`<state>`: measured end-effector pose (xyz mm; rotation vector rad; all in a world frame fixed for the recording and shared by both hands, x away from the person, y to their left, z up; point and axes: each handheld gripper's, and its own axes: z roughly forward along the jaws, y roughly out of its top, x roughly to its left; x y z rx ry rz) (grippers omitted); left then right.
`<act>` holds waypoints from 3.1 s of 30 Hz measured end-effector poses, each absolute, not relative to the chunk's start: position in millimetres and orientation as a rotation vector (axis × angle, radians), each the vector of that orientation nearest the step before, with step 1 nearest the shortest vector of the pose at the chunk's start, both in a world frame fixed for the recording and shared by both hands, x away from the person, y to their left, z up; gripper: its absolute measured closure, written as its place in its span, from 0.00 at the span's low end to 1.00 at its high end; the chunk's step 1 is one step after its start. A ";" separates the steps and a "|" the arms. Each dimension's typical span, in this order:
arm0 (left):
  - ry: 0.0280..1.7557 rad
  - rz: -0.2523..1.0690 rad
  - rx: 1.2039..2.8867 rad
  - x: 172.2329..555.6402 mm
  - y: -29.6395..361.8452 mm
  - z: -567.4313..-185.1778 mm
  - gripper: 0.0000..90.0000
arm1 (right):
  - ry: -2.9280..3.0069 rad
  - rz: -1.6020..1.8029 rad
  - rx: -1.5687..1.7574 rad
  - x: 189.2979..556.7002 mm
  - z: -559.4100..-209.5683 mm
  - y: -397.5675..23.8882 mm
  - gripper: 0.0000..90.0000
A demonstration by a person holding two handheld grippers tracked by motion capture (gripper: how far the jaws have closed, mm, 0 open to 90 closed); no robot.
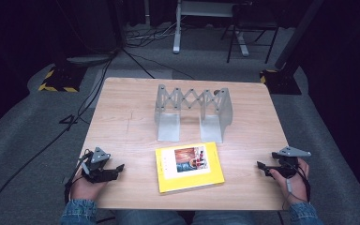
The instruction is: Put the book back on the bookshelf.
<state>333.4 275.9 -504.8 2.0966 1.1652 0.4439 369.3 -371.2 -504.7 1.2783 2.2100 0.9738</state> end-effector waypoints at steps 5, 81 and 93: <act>1.199 0.417 2.066 333.6 276.9 -504.1 0.30 | 2.205 0.973 1.280 367.2 -504.5 -369.9 0.21; 1.096 0.057 2.161 351.3 137.5 -484.5 0.36 | 2.629 1.121 0.794 316.6 -498.2 -225.1 0.34; 1.083 0.062 2.152 349.9 136.1 -483.6 0.39 | 2.597 1.090 0.773 313.1 -499.8 -220.8 0.34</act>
